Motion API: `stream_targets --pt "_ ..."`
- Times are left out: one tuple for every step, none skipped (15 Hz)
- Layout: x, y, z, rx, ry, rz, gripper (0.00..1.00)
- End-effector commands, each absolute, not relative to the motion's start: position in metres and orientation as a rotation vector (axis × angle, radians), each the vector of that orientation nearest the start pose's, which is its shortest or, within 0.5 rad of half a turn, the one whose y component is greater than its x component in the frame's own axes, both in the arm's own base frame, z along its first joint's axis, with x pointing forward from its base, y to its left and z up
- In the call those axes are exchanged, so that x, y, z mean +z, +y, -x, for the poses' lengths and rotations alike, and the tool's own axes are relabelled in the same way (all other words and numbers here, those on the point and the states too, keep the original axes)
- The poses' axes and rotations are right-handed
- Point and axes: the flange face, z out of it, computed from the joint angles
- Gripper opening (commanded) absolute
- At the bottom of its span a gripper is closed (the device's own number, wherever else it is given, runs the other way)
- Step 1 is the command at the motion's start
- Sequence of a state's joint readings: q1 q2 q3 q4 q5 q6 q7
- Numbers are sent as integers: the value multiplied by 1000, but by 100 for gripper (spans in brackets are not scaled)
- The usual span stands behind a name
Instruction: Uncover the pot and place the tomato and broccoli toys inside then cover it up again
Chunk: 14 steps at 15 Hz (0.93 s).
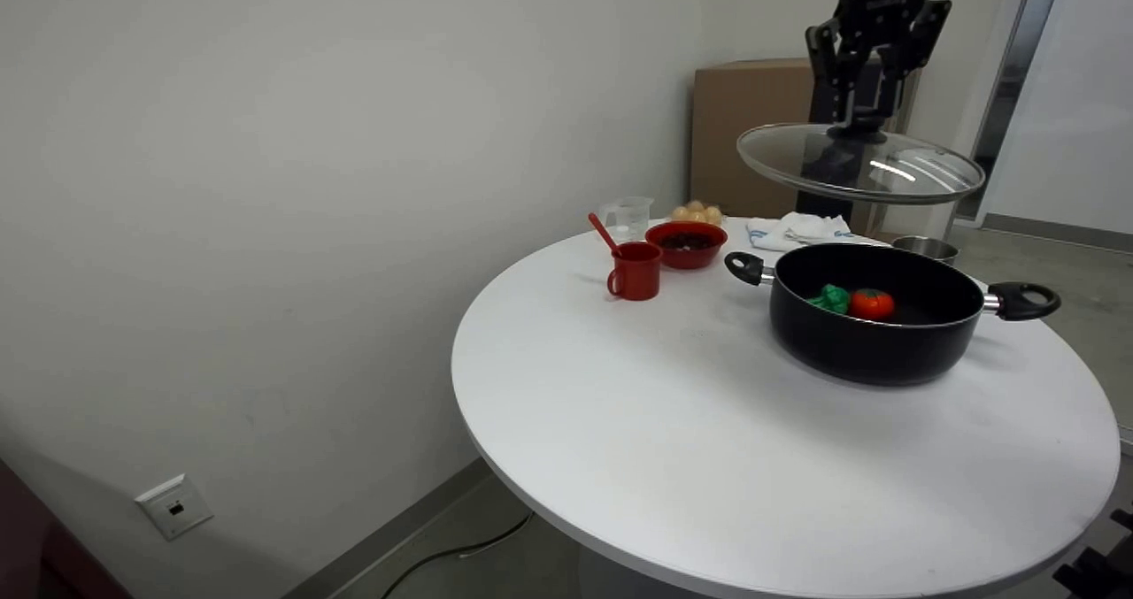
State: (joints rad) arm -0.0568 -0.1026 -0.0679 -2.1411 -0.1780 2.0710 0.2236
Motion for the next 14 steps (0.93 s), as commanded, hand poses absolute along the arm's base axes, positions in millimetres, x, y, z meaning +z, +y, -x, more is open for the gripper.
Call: stream_targets --pt "455 -114 -503 -112 501 3250 24" --pt "451 -127 -503 -107 535 3244 24" --pt "446 -139 -503 -100 567 3237 24" --pt "441 -151 -503 -93 601 3232 24" --pt "435 -162 -504 -83 634 3227 24" --pt "430 -172 -504 -71 663 3222 24" --pt "424 -180 -505 -61 687 3213 24" --pt "418 -187 -505 -53 706 3209 24" --pt "412 -192 -506 -49 716 3208 24" --pt "406 -196 -507 -42 726 3207 24" --pt "401 -199 -510 -36 732 3207 24" --pt "396 -200 -512 -30 735 3207 24" --pt "391 -200 -515 -22 733 3209 24" --pt "386 -200 -518 -16 730 3211 24"
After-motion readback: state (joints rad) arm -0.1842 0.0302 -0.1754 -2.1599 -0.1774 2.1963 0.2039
